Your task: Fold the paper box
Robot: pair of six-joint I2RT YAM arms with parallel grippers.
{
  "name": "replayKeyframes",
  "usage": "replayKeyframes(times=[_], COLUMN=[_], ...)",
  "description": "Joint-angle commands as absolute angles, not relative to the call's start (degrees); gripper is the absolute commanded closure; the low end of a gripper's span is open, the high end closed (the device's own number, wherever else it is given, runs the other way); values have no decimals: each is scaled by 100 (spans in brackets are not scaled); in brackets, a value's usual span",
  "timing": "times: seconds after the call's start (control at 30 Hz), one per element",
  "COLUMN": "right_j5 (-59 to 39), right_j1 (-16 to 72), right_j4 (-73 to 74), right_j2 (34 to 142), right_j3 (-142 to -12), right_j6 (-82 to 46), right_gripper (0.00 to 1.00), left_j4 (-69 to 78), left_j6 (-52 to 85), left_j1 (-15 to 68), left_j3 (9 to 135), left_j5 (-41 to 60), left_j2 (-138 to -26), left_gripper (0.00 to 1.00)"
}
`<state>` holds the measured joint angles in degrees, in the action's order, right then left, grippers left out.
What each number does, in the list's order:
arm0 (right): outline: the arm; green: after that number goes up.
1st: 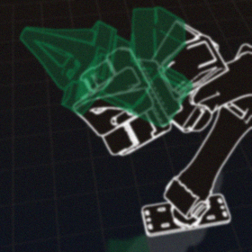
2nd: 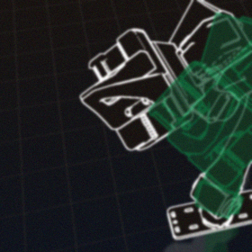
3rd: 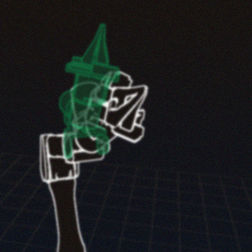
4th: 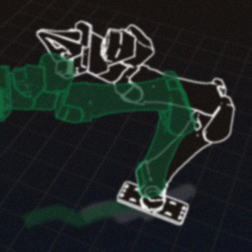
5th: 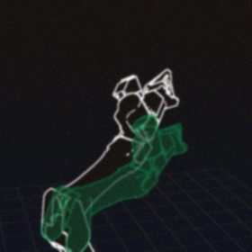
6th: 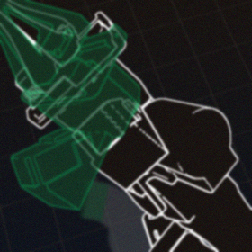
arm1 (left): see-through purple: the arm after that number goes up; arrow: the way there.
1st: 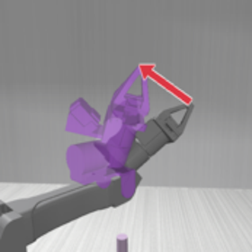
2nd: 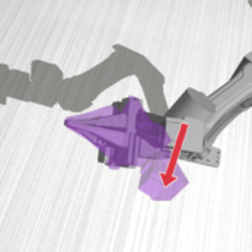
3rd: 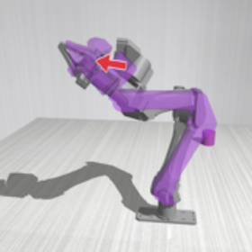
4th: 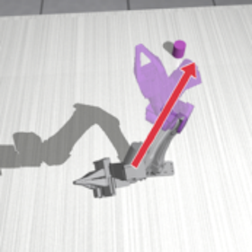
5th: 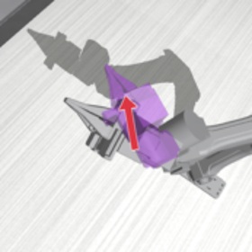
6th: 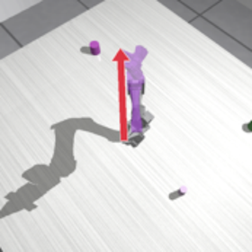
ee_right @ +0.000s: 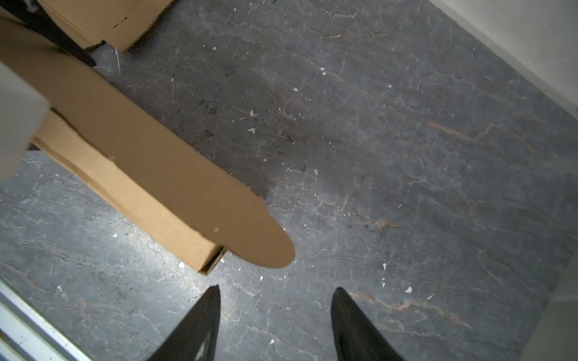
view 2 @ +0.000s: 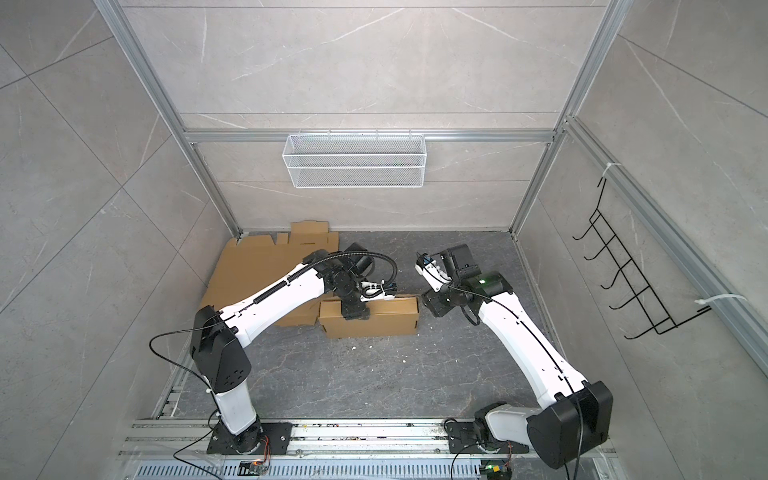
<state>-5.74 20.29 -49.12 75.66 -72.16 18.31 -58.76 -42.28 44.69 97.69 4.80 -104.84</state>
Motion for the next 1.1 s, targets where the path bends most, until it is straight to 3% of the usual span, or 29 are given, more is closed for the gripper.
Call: replayKeyframes(times=[0.0, 0.2, 0.4, 0.5, 0.73, 1.07], right_j5=[-689, -773, -1099, -1039, -893, -807], right_j1=[2058, 2057, 2079, 2111, 2197, 2263], right_j4=[-4545, -4428, -4308, -4341, -4429, -4534], right_j2=[7795, 8222, 8237, 8170, 8165, 8225], right_j3=[-7351, -7390, -7315, -7240, -7221, -7299], right_j6=[2233, 2470, 2475, 2553, 2618, 2595], right_gripper=[40, 43, 66, 71, 80, 84], left_j4=[-5918, -5897, -5788, -5664, -5493, -5230], left_j6=[-4328, -4307, -4241, -4169, -4057, -3379], left_j1=[4430, 4428, 4424, 4421, 4421, 4417], left_j3=[9733, 9742, 9783, 9776, 9823, 10099], left_j5=[659, 664, 538, 516, 435, 502], left_j2=[-10442, -10470, -10434, -10341, -10184, -9316], left_gripper=[35, 35, 34, 33, 29, 24])
